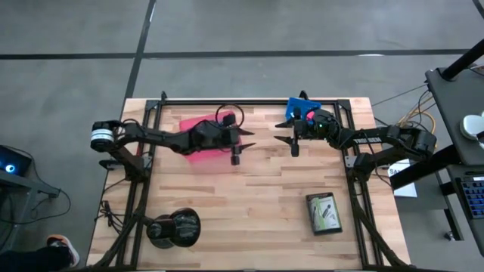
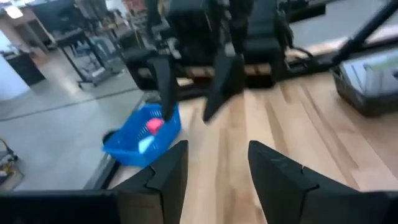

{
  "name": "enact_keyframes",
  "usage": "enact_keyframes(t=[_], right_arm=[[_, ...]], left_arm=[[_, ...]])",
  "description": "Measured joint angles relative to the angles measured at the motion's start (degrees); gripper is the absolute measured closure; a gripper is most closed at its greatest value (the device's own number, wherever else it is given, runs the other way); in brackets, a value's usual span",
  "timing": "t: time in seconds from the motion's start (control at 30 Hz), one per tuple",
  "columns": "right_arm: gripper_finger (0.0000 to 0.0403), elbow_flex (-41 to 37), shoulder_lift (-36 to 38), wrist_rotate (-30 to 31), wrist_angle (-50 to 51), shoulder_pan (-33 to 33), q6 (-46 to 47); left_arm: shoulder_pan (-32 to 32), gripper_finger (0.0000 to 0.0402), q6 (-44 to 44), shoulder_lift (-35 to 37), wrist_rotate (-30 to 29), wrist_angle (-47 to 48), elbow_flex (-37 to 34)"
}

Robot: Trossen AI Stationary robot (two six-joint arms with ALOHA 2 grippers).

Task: Pick and place items into bin
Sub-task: Return to Home Position

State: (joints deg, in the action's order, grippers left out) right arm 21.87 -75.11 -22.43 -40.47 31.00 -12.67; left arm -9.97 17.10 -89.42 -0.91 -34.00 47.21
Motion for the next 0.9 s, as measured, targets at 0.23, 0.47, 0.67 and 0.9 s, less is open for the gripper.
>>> enact_keyframes(t=[0.23,0.47,0.67,0.9], right_arm=[[0.0207,0.0,0.0,0.02,0.02,-0.02,-2.5],[0.0207,0.0,0.02,0.02,0.04,0.01,-2.49],[0.0207,0.0,0.0,0.01,0.11,0.01,-2.38],[0.0207,0.0,0.0,0.02,0.17,0.01,-2.4]], left_arm=[[0.28,0.0249,-0.36,7.12,-2.06,1.45,-7.98],[2.98,0.0249,-6.23,22.73,-3.55,0.51,-22.36],[7.04,0.0249,-6.07,35.74,-10.16,-11.21,-37.19],[8.1,0.0249,-0.55,43.56,-10.12,-22.44,-46.74]])
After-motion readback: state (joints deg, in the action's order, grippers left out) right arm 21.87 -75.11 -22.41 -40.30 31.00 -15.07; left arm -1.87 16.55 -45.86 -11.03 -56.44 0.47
